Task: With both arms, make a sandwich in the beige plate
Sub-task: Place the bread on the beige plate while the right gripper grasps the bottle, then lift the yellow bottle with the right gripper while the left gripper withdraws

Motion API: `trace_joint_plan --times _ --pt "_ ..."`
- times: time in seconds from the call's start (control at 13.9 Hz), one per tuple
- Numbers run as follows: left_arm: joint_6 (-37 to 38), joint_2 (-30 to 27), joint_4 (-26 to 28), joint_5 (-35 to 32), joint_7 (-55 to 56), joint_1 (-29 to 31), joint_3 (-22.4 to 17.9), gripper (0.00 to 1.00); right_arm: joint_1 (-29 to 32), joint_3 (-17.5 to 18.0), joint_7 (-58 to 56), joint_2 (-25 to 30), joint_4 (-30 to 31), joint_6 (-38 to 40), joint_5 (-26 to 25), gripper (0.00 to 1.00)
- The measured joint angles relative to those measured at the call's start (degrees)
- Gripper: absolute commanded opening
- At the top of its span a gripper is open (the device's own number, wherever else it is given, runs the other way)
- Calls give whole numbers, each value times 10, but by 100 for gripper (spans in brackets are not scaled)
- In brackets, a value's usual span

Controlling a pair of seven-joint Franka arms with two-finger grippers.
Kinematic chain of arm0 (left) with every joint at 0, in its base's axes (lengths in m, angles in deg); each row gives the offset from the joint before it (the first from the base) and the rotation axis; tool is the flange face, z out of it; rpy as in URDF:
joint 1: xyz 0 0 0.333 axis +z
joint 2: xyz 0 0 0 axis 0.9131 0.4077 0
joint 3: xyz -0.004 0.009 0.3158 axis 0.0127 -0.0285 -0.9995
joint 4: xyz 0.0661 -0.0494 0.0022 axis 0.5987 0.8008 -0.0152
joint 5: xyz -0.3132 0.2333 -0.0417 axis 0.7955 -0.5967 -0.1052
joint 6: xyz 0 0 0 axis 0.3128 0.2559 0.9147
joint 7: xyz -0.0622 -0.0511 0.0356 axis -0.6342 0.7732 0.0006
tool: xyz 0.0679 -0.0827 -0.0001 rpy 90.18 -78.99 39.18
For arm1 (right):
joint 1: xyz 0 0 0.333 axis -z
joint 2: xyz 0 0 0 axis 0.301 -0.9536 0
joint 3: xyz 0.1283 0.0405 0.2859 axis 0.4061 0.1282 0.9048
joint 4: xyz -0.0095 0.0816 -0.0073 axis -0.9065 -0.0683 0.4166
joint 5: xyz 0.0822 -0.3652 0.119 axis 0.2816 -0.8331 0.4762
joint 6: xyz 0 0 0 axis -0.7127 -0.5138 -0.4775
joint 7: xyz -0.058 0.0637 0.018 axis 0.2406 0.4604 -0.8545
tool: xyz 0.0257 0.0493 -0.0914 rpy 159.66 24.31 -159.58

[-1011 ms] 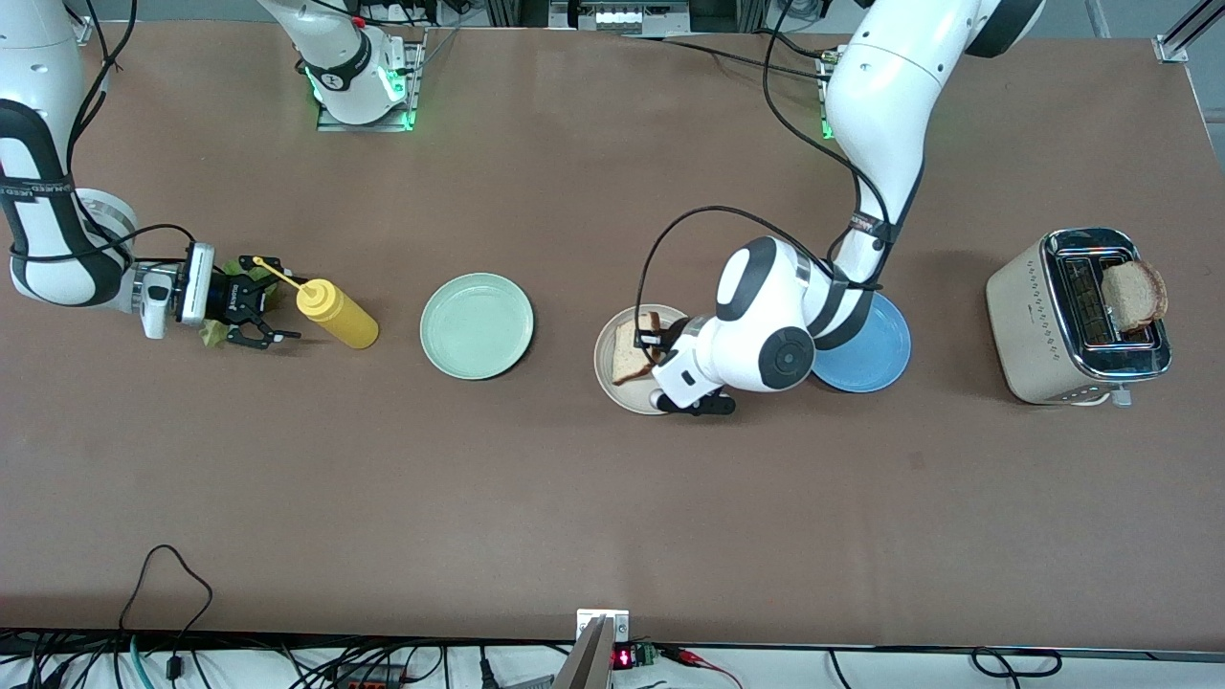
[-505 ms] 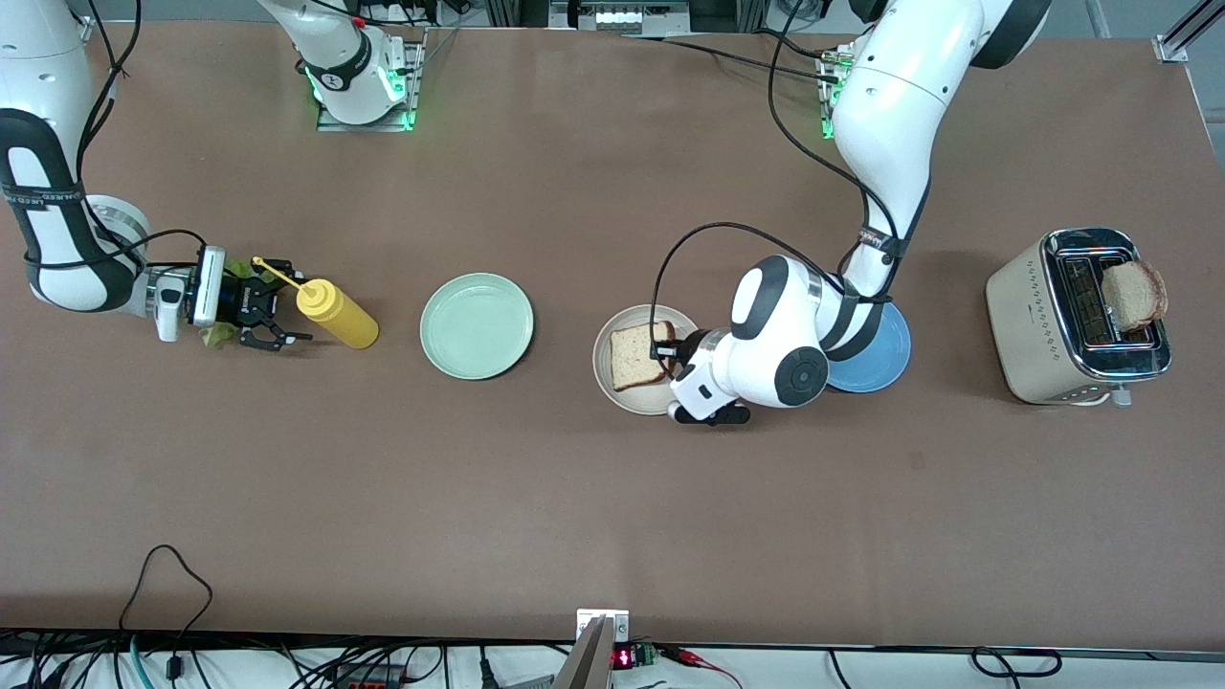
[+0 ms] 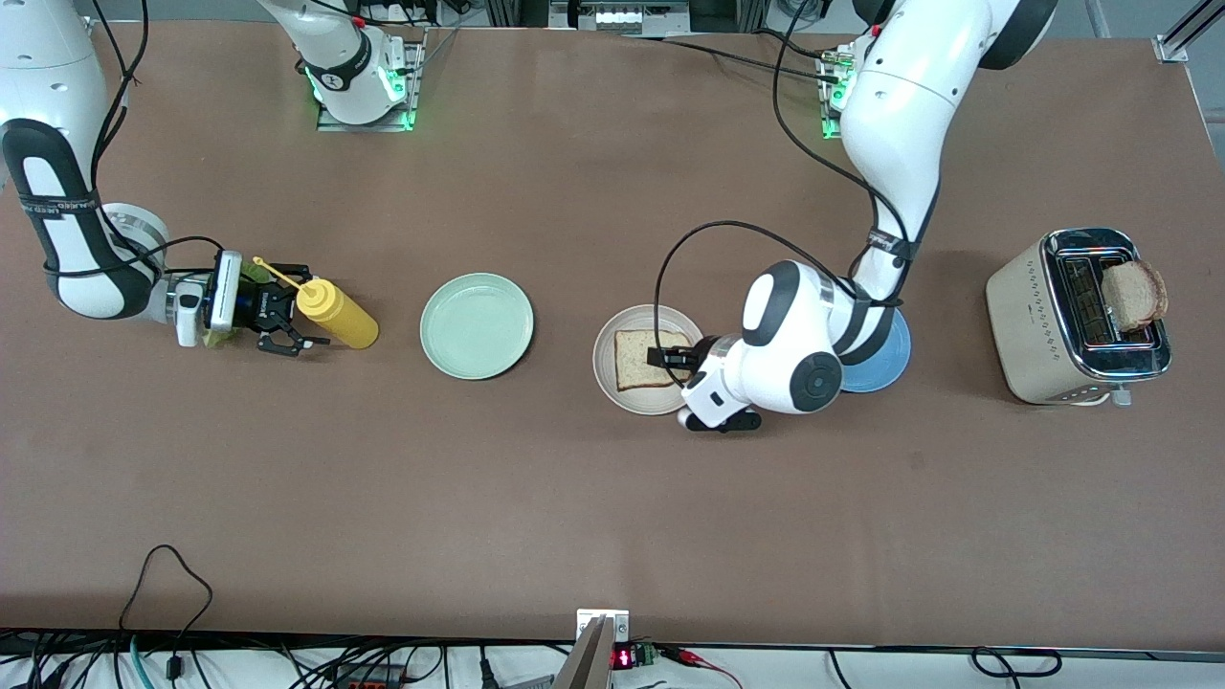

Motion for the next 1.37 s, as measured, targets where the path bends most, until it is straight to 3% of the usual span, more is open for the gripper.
trace_joint_plan --times 0.22,0.58,1.08,1.15,1.37 --pt "25 -34 -1 -14 0 20 -3 100 0 0 -10 -3 0 14 15 100" --pt "94 -79 -1 -129 0 51 -8 100 2 0 -24 -20 -4 37 29 100" --pt "141 -133 -3 -229 -89 177 -12 100 3 0 -25 -30 -4 44 42 100" --pt "155 -143 -3 -244 -95 192 -12 100 3 0 -25 -32 -4 45 42 94" --pt "185 -181 -4 -311 -100 211 -12 100 3 0 -26 -32 -4 45 43 52"
